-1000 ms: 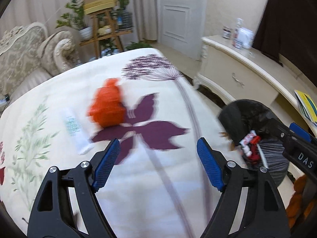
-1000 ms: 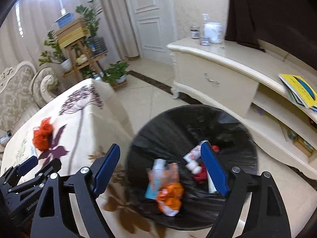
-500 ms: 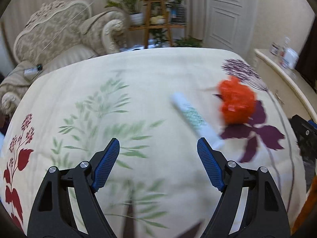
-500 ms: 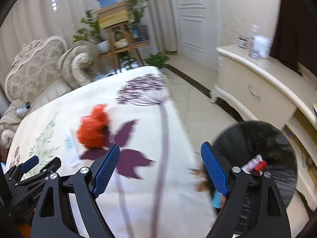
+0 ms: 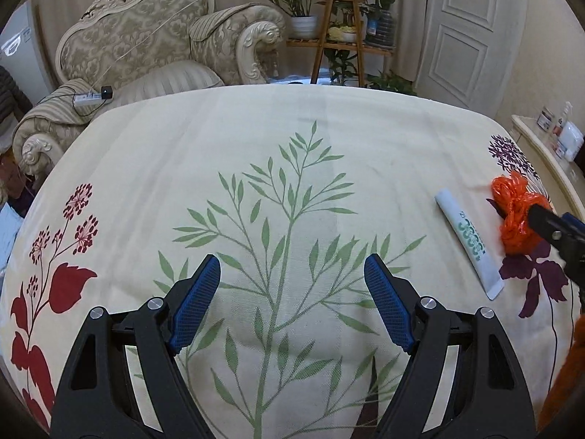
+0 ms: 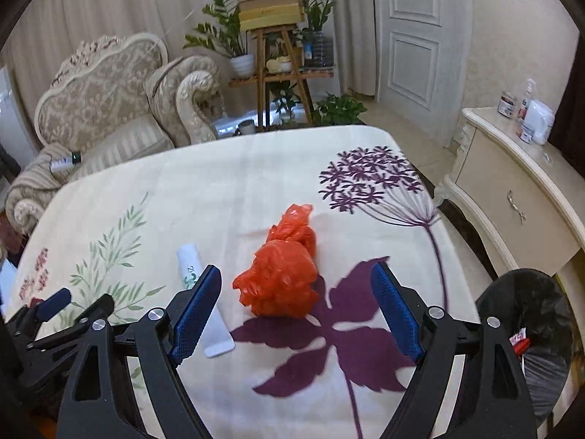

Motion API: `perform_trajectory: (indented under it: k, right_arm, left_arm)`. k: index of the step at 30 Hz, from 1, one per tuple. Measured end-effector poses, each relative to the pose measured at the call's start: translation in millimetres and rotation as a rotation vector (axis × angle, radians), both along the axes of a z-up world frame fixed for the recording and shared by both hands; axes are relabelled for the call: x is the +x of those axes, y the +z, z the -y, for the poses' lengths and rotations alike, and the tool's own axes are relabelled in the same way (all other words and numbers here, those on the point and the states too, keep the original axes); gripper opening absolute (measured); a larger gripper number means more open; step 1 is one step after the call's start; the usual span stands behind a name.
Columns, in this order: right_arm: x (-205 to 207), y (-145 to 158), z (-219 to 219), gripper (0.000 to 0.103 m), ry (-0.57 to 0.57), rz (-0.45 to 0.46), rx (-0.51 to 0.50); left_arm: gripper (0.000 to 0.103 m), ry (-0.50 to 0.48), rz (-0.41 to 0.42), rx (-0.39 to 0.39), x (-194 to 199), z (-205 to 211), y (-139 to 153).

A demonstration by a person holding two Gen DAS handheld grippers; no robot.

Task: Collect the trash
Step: 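Move both open tools back toward the orange-red bag and tube, then close the right tool around the orange-red plastic bag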

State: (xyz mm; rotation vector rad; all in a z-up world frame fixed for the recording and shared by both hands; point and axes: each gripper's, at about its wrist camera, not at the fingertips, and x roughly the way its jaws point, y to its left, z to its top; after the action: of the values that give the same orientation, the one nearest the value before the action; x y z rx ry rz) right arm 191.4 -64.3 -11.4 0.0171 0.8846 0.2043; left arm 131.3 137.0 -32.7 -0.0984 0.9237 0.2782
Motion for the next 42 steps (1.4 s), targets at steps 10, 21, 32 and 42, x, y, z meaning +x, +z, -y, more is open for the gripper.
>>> perform_trajectory:
  k: [10,21,32,42]
  right_arm:
    - [11,-21,-3,0.048,0.015,-0.076,-0.007]
    - [-5,-15,26,0.039,-0.018,-0.049,0.002]
    - [-26,-11,63,0.039,-0.065,-0.045,0.039]
    - [-34,-16,65,0.039,-0.051,-0.050,0.063]
  left_arm:
    - [0.079,-0.029,-0.011,-0.014,7,17,-7]
    - [0.079,-0.079,-0.007,-0.040,16,51,-3]
    - [0.084,-0.138,-0.009,-0.065,44,97,-1]
    - [0.084,-0.141,-0.067,-0.046,36,82,-15]
